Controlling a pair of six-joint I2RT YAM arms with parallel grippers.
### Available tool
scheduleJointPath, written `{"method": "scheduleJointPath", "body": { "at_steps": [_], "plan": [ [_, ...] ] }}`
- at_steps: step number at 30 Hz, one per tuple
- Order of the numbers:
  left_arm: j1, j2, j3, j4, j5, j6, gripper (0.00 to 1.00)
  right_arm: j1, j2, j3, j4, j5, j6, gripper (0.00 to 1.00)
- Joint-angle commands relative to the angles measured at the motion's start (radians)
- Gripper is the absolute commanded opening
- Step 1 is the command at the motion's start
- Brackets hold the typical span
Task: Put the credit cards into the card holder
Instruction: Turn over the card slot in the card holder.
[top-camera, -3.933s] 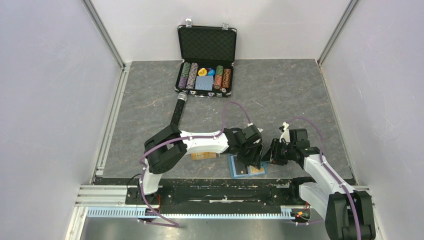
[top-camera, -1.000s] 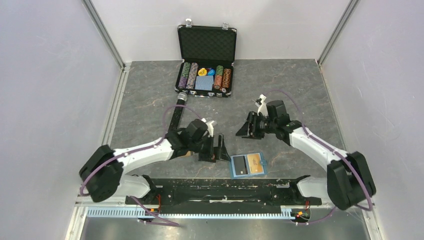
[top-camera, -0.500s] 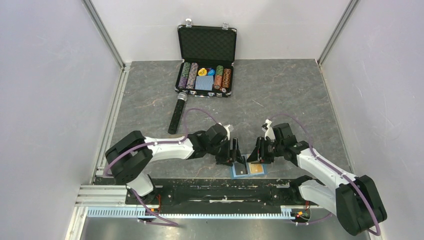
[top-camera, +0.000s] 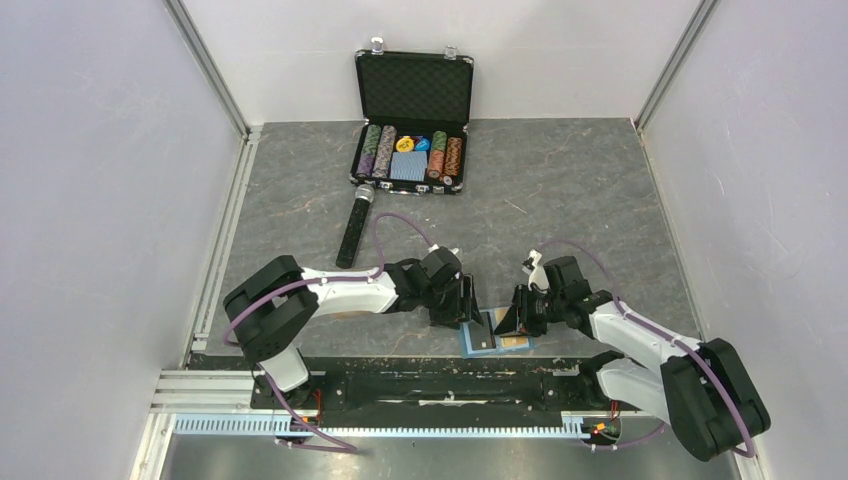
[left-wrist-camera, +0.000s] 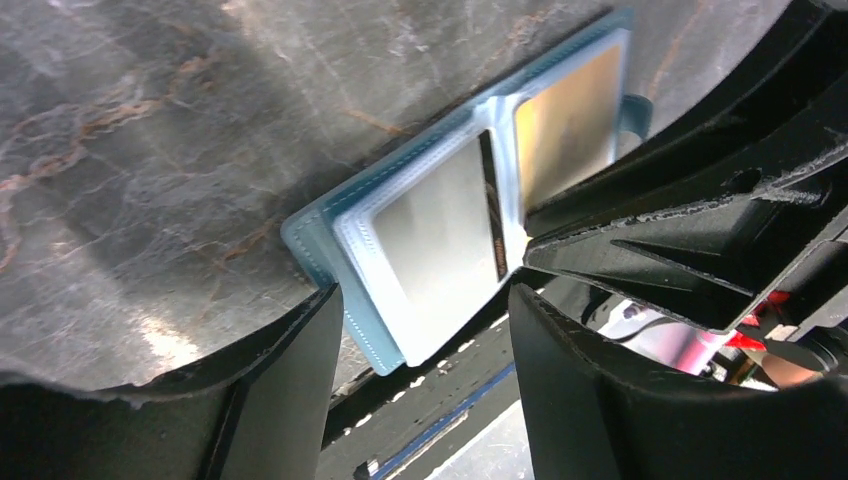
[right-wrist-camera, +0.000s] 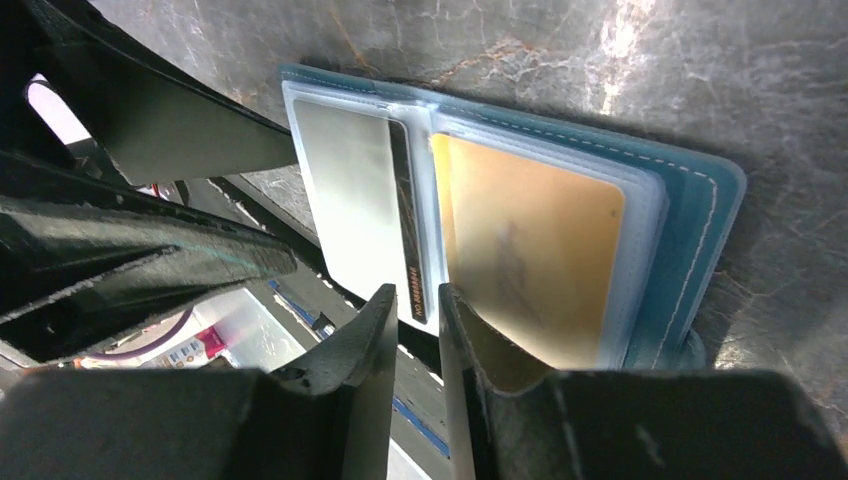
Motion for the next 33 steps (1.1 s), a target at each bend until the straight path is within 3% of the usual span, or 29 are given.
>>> {"method": "scheduleJointPath", "body": {
  "at_steps": [1,7,11,16,33],
  "plan": [
    [-0.004,-0.001,0.034,-0.05,-0.057,-0.033,0.68,0.0,0.02,-0.026,0.055,-0.006,0.003,0.22],
    [-0.004,0.01,0.028,0.015,-0.027,-0.033,0.68,0.0,0.04,-0.042,0.056,0.006,-0.007,0.19],
    [-0.004,0.001,0.045,0.01,-0.024,-0.017,0.53,0.001,0.043,-0.042,0.05,0.011,-0.016,0.18],
    [-0.018,-0.043,0.089,-0.097,-0.096,0.017,0.48,0.001,0.044,-0.047,0.049,0.015,-0.017,0.17],
    [-0.034,0.05,0.131,-0.12,-0.086,0.031,0.56,0.001,0.042,-0.05,0.048,0.015,-0.017,0.16]
  ]
}}
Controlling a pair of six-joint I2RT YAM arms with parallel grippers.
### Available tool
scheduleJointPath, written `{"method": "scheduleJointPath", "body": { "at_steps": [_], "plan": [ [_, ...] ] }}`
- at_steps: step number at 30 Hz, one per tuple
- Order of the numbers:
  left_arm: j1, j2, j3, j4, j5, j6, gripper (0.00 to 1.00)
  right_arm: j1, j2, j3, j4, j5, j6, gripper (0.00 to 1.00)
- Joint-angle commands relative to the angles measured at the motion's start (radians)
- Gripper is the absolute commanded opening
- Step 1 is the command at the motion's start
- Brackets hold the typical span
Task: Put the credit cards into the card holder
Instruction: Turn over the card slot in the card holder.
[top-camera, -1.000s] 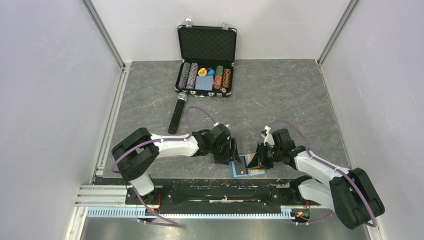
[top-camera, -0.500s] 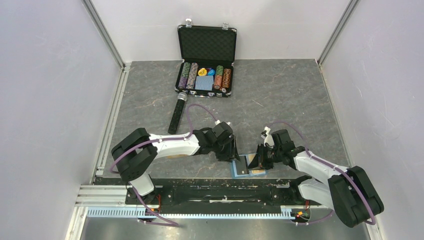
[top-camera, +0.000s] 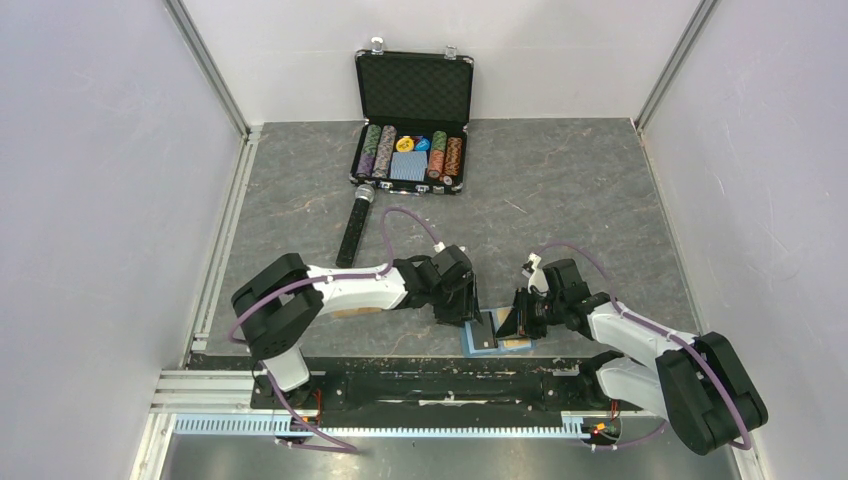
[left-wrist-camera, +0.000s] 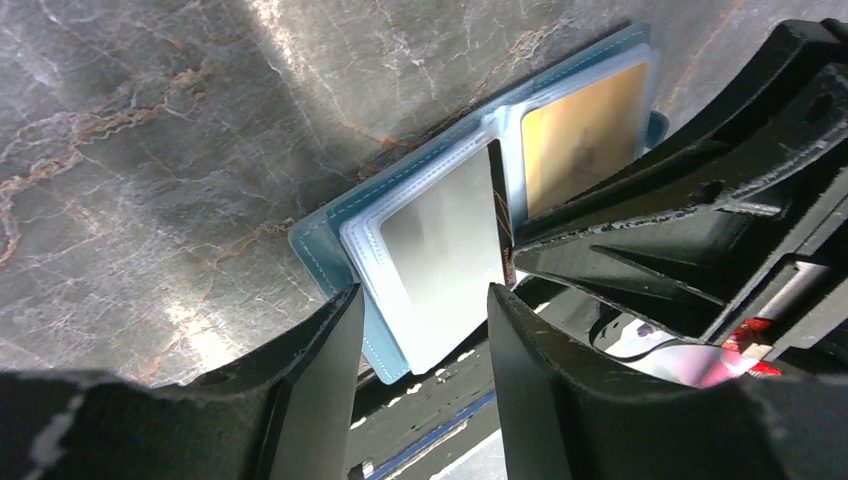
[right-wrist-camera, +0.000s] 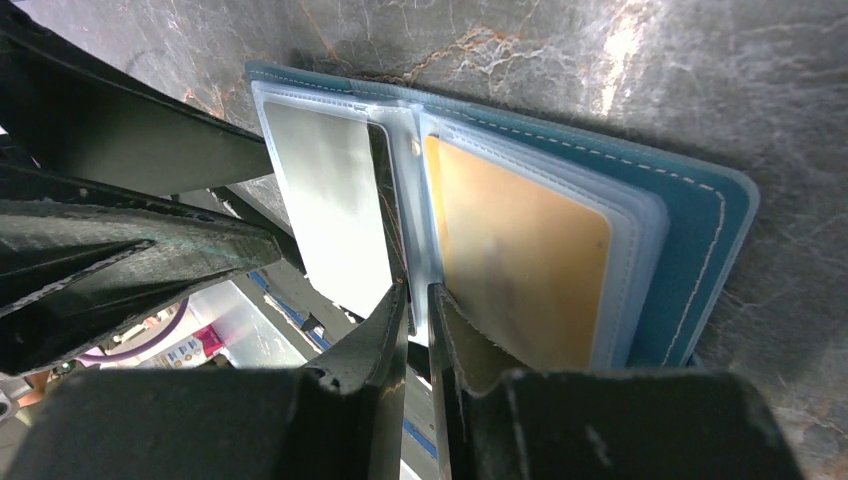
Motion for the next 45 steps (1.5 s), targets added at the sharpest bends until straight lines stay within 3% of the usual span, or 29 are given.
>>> {"method": "scheduleJointPath", "body": {
  "at_steps": [1,5,11,15,19,25,31,33,34,36,38,45],
  "plan": [
    [-0.006,0.022,0.03,0.026,-0.004,0.025,0.56,0.001,0.004,-0.013,0.002,0.023,-0.021,0.15],
    [-0.006,0.037,0.032,0.058,0.016,0.025,0.5,0.001,-0.004,-0.013,0.0,0.033,-0.02,0.15],
    [-0.005,0.039,0.049,0.062,0.022,0.036,0.3,0.001,-0.005,-0.014,-0.002,0.037,-0.018,0.15],
    [-0.008,0.025,0.063,0.042,0.016,0.047,0.22,0.001,-0.004,-0.01,-0.003,0.035,-0.019,0.15],
    [-0.017,0.016,0.109,-0.043,-0.02,0.087,0.2,0.001,-0.003,-0.008,-0.002,0.035,-0.019,0.15],
    [-0.022,0.002,0.146,-0.116,-0.046,0.108,0.02,0.001,-0.009,0.025,-0.012,0.028,-0.017,0.18],
    [-0.019,0.012,0.24,-0.336,-0.125,0.206,0.02,0.003,-0.027,0.102,-0.035,0.029,-0.022,0.32],
    [-0.019,0.018,0.27,-0.41,-0.154,0.229,0.03,0.001,-0.024,0.123,-0.041,0.028,-0.031,0.38],
    [-0.018,0.021,0.279,-0.43,-0.154,0.238,0.1,0.001,-0.024,0.127,-0.043,0.029,-0.036,0.41],
    [-0.019,0.031,0.294,-0.454,-0.154,0.251,0.39,0.0,-0.023,0.133,-0.043,0.029,-0.041,0.45],
    [-0.019,0.041,0.299,-0.454,-0.151,0.255,0.54,0.001,-0.021,0.133,-0.042,0.029,-0.044,0.47],
    [-0.021,0.063,0.34,-0.498,-0.195,0.268,0.57,0.001,-0.009,0.115,-0.023,0.016,-0.049,0.47]
  ]
}}
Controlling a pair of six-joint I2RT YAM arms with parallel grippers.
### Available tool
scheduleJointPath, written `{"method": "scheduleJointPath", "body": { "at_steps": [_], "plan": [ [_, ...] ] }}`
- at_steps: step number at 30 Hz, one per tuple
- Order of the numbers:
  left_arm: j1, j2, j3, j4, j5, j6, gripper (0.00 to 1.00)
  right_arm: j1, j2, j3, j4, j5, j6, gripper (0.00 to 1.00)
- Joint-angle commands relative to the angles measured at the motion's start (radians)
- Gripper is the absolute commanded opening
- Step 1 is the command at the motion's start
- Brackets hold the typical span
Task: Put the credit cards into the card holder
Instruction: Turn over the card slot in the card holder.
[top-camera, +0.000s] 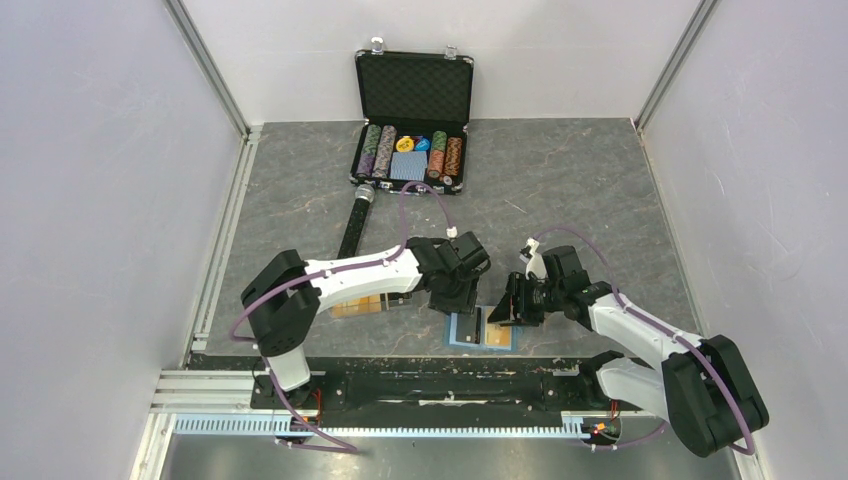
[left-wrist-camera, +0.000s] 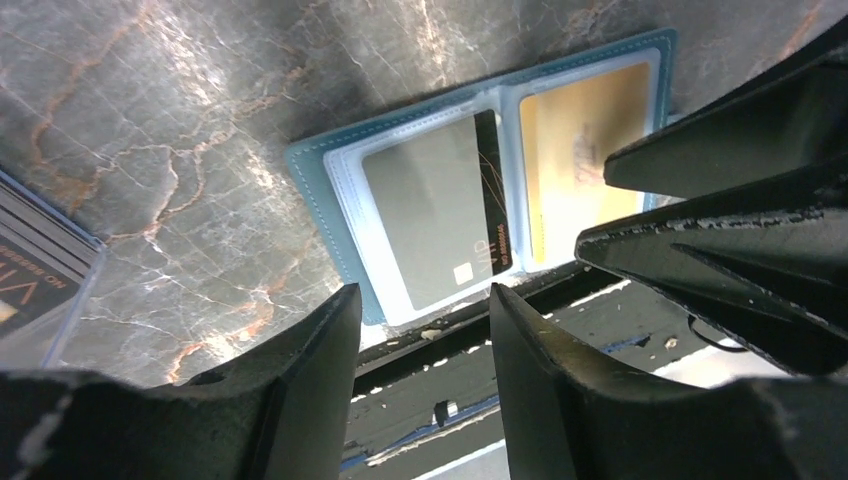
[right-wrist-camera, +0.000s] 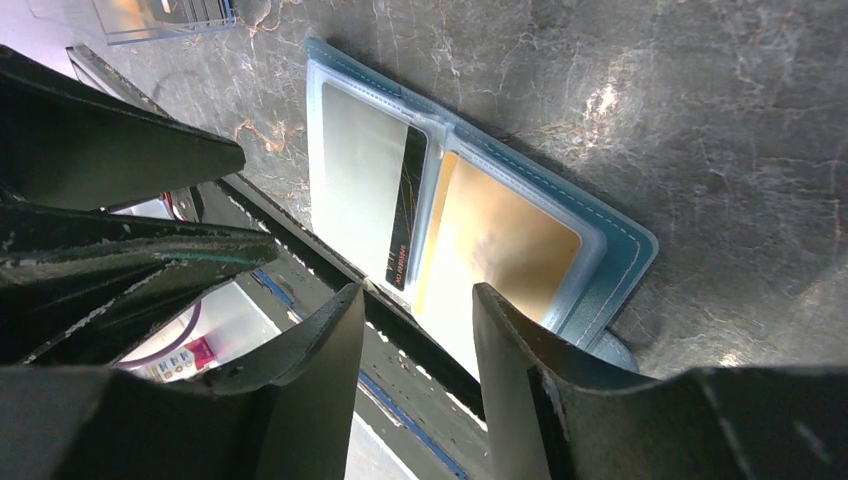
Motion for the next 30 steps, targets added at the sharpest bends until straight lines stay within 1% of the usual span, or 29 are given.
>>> {"method": "scheduleJointPath", "body": {
  "at_steps": [1,3,5,7,10,12,17,23,25,30],
  "plan": [
    [0.002,0.024,0.062,-0.05,-0.059,0.057,0.57,0.0,0.002,0.007,0.028,-0.006,-0.015,0.46],
    [0.002,0.045,0.069,-0.049,-0.047,0.061,0.57,0.0,0.006,-0.002,0.044,-0.014,-0.007,0.44],
    [0.002,0.067,0.067,-0.025,-0.027,0.059,0.56,0.0,0.008,-0.01,0.065,-0.028,0.005,0.37],
    [0.002,0.081,0.051,0.017,0.01,0.048,0.54,0.0,0.009,-0.021,0.091,-0.039,0.02,0.32],
    [0.005,0.09,0.01,0.083,0.034,0.024,0.52,0.008,0.025,-0.038,0.147,-0.053,0.048,0.26],
    [0.007,0.096,-0.005,0.095,0.03,0.015,0.52,0.02,0.042,-0.048,0.18,-0.054,0.066,0.23],
    [0.013,0.106,-0.03,0.116,0.029,0.01,0.53,0.079,0.103,-0.064,0.261,-0.03,0.098,0.21],
    [0.013,0.125,-0.031,0.118,0.029,0.01,0.61,0.135,0.172,-0.069,0.275,0.015,0.104,0.18],
    [0.013,0.127,-0.031,0.134,0.045,0.008,0.6,0.142,0.185,-0.068,0.272,0.026,0.101,0.17],
    [0.013,0.081,-0.07,0.257,0.123,-0.018,0.5,0.147,0.197,-0.059,0.25,0.039,0.08,0.16]
  ]
}}
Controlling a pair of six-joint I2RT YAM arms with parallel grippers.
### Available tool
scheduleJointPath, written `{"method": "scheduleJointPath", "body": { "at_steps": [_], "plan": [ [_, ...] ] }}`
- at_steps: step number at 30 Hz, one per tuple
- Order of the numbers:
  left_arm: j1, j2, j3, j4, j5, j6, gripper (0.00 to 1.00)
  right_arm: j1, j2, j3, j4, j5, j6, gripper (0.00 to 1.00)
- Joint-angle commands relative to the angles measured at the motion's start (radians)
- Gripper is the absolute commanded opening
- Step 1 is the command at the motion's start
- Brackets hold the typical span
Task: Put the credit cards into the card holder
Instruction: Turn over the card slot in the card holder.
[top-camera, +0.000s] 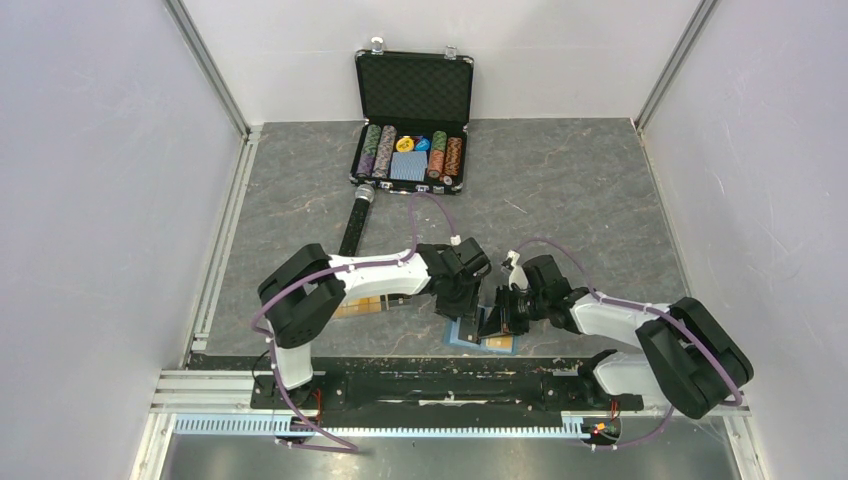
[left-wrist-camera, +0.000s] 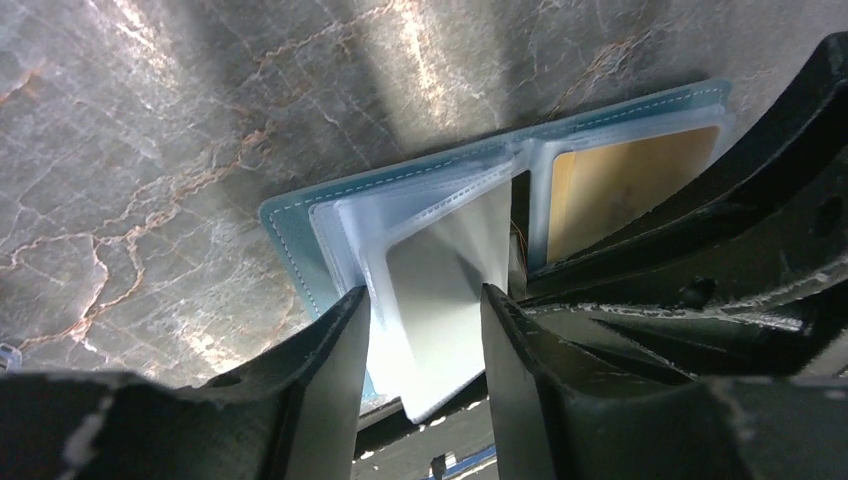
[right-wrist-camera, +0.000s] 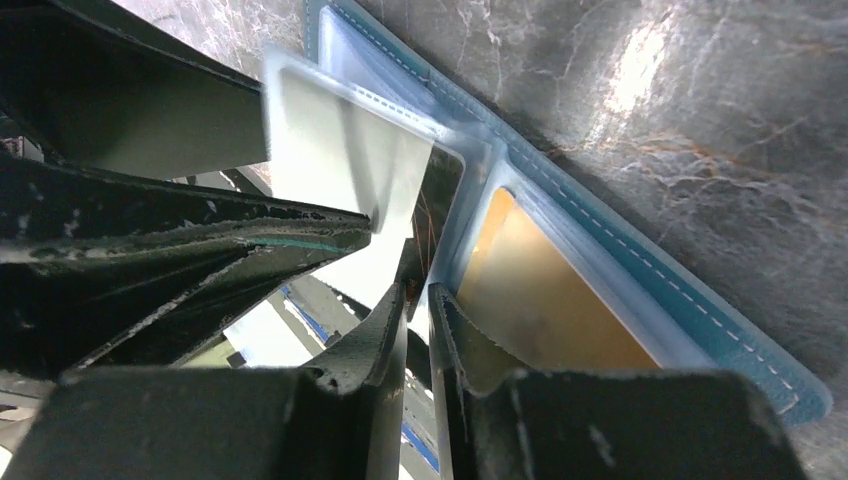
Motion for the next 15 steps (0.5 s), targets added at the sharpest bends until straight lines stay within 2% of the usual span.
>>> {"method": "scheduleJointPath", "body": {
  "at_steps": [1,7,9,11,13,14,15],
  "plan": [
    [0.0,-0.036,-0.045,0.156,0.084,-0.033,0.49,0.007,0.014,0.003,-0.006,0.054,-0.025,0.16],
    [0.0,-0.14,-0.113,0.255,0.113,-0.081,0.43,0.006,-0.001,0.023,-0.046,0.067,-0.041,0.16],
    [0.001,-0.162,-0.122,0.261,0.115,-0.086,0.37,0.007,-0.005,0.034,-0.061,0.07,-0.046,0.17],
    [0.002,-0.163,-0.117,0.246,0.111,-0.087,0.26,0.007,-0.014,0.049,-0.077,0.075,-0.053,0.18],
    [0.001,-0.142,-0.092,0.2,0.103,-0.07,0.08,0.006,-0.03,0.073,-0.108,0.088,-0.064,0.2],
    [0.001,-0.131,-0.077,0.175,0.103,-0.059,0.03,0.005,-0.038,0.088,-0.132,0.101,-0.075,0.21],
    [0.001,-0.122,-0.06,0.145,0.096,-0.048,0.02,0.005,-0.05,0.102,-0.154,0.116,-0.086,0.22]
  ]
}}
